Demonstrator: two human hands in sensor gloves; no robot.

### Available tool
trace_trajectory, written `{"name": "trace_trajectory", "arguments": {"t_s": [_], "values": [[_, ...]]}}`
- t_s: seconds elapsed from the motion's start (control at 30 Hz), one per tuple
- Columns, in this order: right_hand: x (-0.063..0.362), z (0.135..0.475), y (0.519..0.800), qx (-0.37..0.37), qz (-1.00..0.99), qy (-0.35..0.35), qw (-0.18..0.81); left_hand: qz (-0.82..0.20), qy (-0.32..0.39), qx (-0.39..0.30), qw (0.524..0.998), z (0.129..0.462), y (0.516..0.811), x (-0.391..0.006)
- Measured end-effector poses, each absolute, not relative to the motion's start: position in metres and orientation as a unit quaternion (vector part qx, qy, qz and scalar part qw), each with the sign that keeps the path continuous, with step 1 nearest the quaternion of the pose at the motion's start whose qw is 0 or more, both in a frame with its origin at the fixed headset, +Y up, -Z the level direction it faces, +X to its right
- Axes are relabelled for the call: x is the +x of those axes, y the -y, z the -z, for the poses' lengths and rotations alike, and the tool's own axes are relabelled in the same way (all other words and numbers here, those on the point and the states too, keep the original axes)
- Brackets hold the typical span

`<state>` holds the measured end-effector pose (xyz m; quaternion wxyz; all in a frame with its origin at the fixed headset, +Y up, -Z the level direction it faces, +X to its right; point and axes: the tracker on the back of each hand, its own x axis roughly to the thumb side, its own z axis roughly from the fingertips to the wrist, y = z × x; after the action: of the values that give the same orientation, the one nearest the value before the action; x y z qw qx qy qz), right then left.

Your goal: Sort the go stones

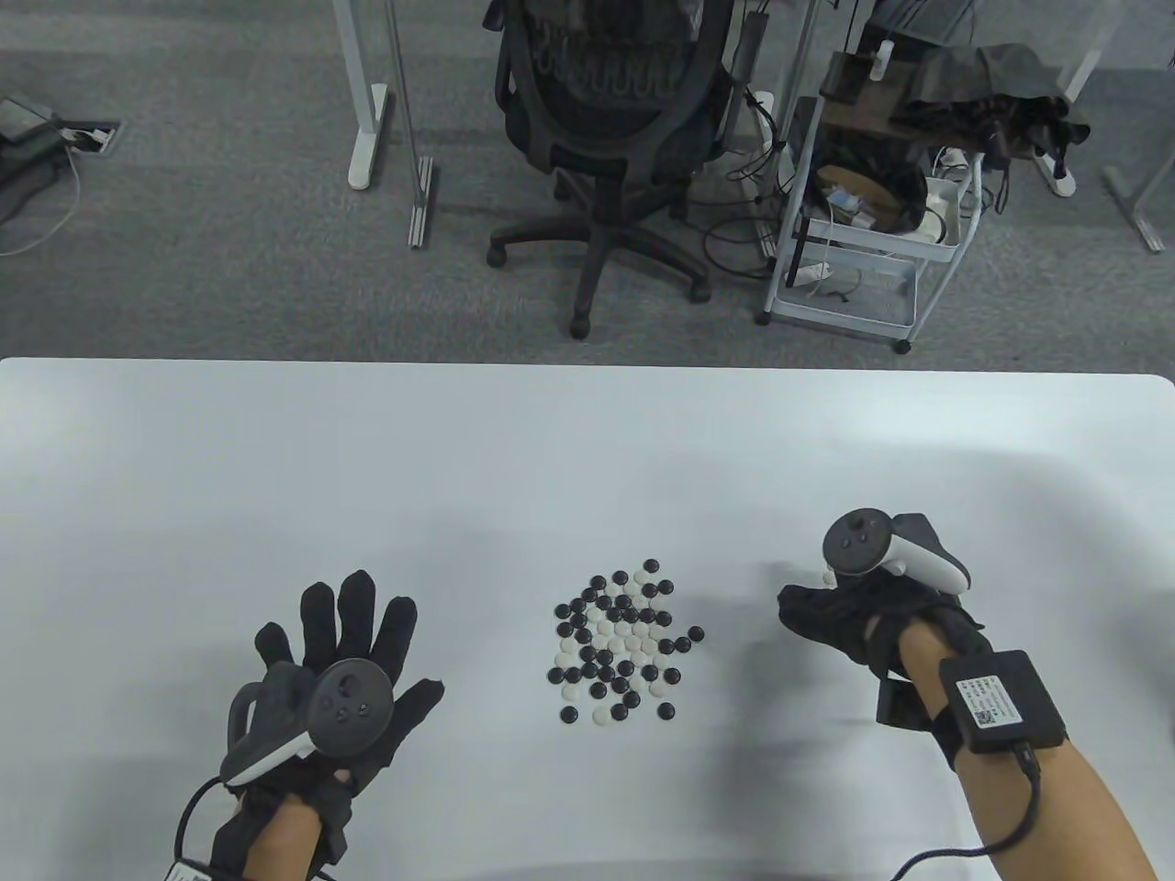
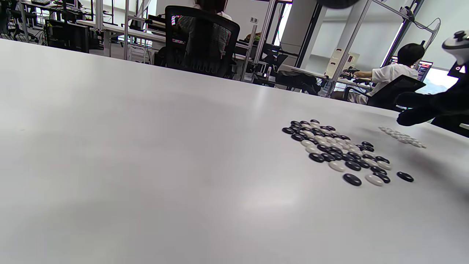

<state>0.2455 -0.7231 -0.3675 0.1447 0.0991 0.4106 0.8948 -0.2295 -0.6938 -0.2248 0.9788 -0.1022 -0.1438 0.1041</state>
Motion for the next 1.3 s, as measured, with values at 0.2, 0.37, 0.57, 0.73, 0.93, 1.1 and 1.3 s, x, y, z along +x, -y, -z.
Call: {"name": "trace_trajectory", "arguments": {"t_s": [0.2, 0.37, 0.57, 0.73, 0.93, 1.1, 1.3], "values": [[0.179, 0.340, 0.731, 0.208, -0.864, -0.452, 0.082, -0.104, 0.144, -0.102, 0.979, 0.225, 0.694, -0.229], [0.144, 0.327, 0.742, 0.256, -0.846, -0.464, 0.060, -0.104, 0.144, -0.102, 0.979, 0.225, 0.694, -0.229], [0.128, 0.323, 0.755, 0.268, -0.838, -0.473, 0.042, -0.104, 0.144, -0.102, 0.979, 0.225, 0.694, -0.229], [0.134, 0.321, 0.760, 0.263, -0.838, -0.478, 0.034, -0.108, 0.142, -0.097, 0.979, 0.225, 0.694, -0.229], [0.158, 0.315, 0.758, 0.247, -0.844, -0.475, 0.028, -0.107, 0.143, -0.098, 0.979, 0.225, 0.694, -0.231], [0.204, 0.315, 0.755, 0.198, -0.862, -0.467, 0.022, -0.105, 0.144, -0.098, 0.979, 0.225, 0.694, -0.231], [0.266, 0.333, 0.753, 0.094, -0.885, -0.454, 0.042, -0.103, 0.146, -0.100, 0.979, 0.225, 0.695, -0.230]]}}
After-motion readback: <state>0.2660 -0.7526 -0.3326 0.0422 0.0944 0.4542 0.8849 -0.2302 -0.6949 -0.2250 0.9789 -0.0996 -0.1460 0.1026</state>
